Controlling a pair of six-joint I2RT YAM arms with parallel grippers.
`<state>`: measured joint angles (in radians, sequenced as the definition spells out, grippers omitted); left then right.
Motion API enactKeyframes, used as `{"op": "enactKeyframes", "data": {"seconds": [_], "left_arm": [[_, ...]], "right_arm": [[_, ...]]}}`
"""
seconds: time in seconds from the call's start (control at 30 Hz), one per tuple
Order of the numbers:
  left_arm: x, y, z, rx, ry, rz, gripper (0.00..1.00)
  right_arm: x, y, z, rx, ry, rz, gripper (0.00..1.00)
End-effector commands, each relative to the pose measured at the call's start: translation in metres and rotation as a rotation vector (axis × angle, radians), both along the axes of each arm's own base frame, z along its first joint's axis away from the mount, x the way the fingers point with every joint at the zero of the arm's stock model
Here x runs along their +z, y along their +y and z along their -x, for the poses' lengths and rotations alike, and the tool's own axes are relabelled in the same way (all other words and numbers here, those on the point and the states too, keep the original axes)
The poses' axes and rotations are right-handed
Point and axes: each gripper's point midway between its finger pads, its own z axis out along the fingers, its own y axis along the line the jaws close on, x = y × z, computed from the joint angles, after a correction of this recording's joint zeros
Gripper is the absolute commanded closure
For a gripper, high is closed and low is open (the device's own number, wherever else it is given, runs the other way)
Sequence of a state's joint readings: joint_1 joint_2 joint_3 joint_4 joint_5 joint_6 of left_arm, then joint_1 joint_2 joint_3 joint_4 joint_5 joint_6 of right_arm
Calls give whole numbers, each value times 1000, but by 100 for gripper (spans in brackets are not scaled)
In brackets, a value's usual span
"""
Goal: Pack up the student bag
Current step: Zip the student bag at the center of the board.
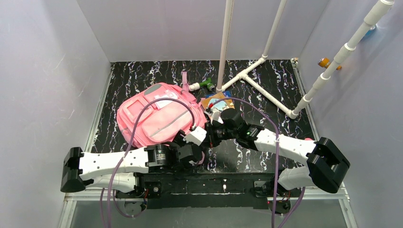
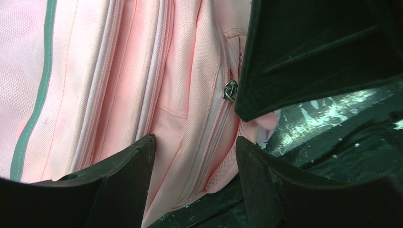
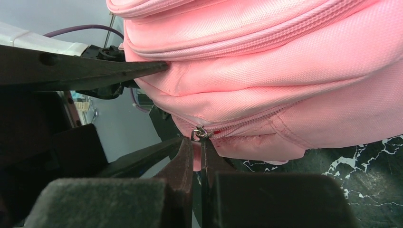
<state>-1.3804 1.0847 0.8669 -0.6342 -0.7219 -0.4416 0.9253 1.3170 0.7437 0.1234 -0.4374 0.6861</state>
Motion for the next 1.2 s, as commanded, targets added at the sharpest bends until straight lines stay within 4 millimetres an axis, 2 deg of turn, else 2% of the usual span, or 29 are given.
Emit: {"op": "enactKeyframes", "data": {"seconds": [0.0, 0.13, 0.23, 0.33, 0.37, 0.5, 0.73, 0.93, 1.1, 1.17], "left_arm": [[-2, 0, -13, 59, -63, -50, 43], [-7, 10, -20, 129, -83, -120, 53], [-9, 20, -24, 168, -97, -158, 67], [-9, 29, -23, 192, -95, -178, 95], [-8, 33, -22, 202, -92, -187, 100], [-7, 59, -13, 255, -57, -215, 100], [-12, 83, 17, 285, 102, -47, 100], [1, 101, 41, 364, 230, 53, 100], [22, 148, 55, 506, 255, 6, 100], [28, 154, 56, 503, 252, 37, 100]], "right_arm": [[46, 18, 5, 61, -50, -142, 99], [46, 18, 7, 62, -46, -143, 99], [45, 17, 7, 57, -48, -138, 99], [37, 15, 5, 48, -43, -101, 99], [33, 14, 4, 45, -45, -79, 99], [17, 3, -10, 5, -96, 53, 99], [10, -20, -31, -5, -122, 182, 99], [2, -37, -49, -1, -122, 258, 99], [2, -37, -63, -4, -139, 271, 99], [2, -33, -62, 21, -129, 245, 99]]}}
